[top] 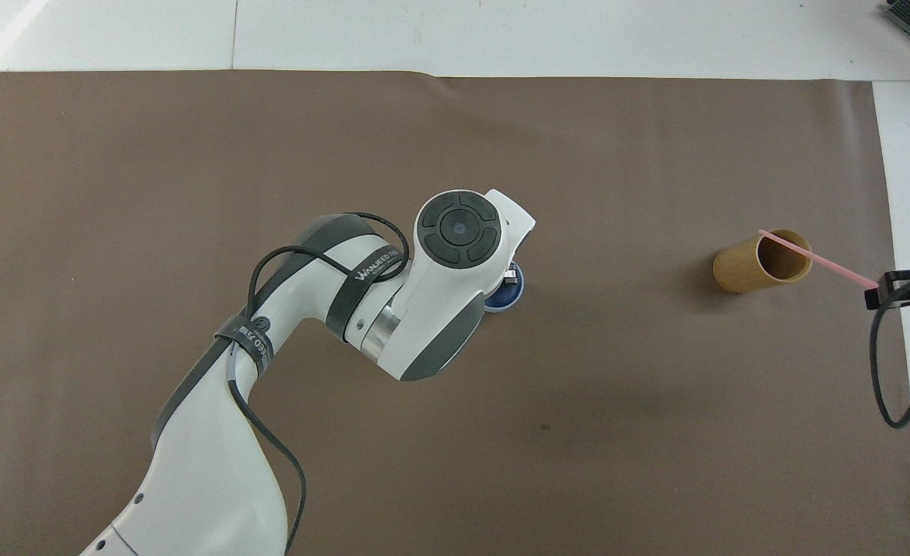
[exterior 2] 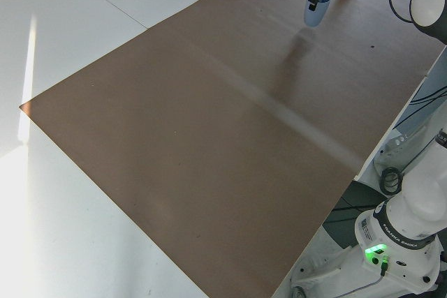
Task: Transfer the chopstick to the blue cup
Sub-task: 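Slide the blue cup toward the table center while the right gripper lifts the stick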
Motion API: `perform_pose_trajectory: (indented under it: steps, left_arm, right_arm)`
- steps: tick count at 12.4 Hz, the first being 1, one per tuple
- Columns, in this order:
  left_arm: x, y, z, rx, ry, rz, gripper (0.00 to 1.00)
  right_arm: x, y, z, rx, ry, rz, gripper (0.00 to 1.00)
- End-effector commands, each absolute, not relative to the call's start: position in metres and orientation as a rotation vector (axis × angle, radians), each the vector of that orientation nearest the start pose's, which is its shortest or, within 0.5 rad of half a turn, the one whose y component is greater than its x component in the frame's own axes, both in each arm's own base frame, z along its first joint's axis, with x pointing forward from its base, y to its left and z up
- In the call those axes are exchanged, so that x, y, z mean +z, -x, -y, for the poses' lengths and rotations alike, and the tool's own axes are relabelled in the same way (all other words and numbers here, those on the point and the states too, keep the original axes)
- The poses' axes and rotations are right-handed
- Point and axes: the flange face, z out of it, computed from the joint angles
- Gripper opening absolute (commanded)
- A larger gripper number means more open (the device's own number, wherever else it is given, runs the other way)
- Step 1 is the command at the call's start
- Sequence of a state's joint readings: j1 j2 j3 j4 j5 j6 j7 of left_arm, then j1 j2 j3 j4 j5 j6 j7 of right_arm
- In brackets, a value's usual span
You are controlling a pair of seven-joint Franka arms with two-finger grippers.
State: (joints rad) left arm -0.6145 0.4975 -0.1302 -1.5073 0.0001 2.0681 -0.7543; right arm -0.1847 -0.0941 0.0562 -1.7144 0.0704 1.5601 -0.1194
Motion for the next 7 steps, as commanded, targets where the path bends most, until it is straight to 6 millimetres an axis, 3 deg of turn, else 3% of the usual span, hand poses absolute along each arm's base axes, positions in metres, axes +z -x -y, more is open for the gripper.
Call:
perform_pose_trajectory:
  steps: [1,2,3,4,5,7]
  left_arm:
    - [0.378,-0.526,0.466,-0.064,3.233,0.101,0.14]
    - [0.379,-0.526,0.466,-0.062,3.234,0.104,0.38]
    - [0.38,-0.526,0.465,-0.065,3.23,0.104,0.73]
    - [0.38,-0.526,0.464,-0.06,3.227,0.106,0.9]
    - [0.382,-0.526,0.462,-0.055,3.224,0.108,1.0]
    - [0.418,-0.533,0.438,-0.072,3.215,0.142,1.0]
  right_arm:
    - [0.618,-0.518,0.038,0.125,3.008,-0.17,0.0]
    - [0.619,-0.518,0.018,0.138,2.974,-0.214,0.0]
    - [0.618,-0.518,0.002,0.159,2.962,-0.304,0.0]
    - [0.618,-0.517,-0.017,0.173,2.957,-0.375,0.0]
    - [0.619,-0.517,-0.031,0.189,2.921,-0.431,0.0]
    - [0.621,-0.516,-0.052,0.222,2.84,-0.532,0.0]
